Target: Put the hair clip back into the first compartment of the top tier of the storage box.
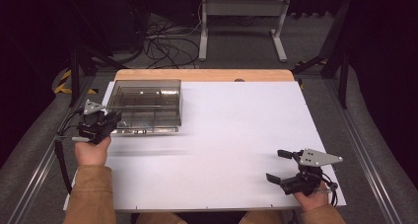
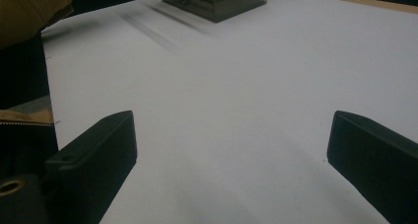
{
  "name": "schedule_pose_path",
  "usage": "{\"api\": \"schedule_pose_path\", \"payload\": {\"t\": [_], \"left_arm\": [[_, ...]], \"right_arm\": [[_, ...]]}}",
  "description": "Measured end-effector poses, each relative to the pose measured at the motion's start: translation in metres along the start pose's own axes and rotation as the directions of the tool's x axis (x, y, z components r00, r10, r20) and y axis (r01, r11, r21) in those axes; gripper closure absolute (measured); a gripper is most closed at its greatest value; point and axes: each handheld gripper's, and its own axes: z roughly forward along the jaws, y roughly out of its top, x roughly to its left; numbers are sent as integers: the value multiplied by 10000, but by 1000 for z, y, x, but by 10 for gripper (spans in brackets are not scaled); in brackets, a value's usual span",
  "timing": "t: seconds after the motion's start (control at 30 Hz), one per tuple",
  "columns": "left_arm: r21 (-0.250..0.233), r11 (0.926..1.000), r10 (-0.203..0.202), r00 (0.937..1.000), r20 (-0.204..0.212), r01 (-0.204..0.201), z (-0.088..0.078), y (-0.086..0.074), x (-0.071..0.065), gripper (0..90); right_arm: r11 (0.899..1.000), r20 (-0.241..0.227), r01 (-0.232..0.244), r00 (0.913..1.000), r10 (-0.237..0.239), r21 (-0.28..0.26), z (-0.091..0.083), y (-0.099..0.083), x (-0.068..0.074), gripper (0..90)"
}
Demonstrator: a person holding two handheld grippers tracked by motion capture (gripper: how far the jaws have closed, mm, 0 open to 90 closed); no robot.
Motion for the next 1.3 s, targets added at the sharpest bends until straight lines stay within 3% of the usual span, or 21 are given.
{"api": "schedule_pose_path", "payload": {"t": [0.6,0.93,1.1,1.3], "left_arm": [[530,9985,-117,9999,104,111,6,-2,0,746],[480,9988,-105,9999,96,100,6,-2,-1,737],[444,9990,-56,9999,103,52,6,-2,-2,692],[77,10000,13,9998,196,-14,-2,2,-4,659]], "right_arm": [[10000,-23,9,10000,-9,15,-1,0,0,53],[10000,-43,17,10000,-17,4,0,0,0,53],[10000,-55,17,10000,-17,-1,0,0,0,53],[10000,-58,9,10000,-10,-5,0,0,0,53]]}}
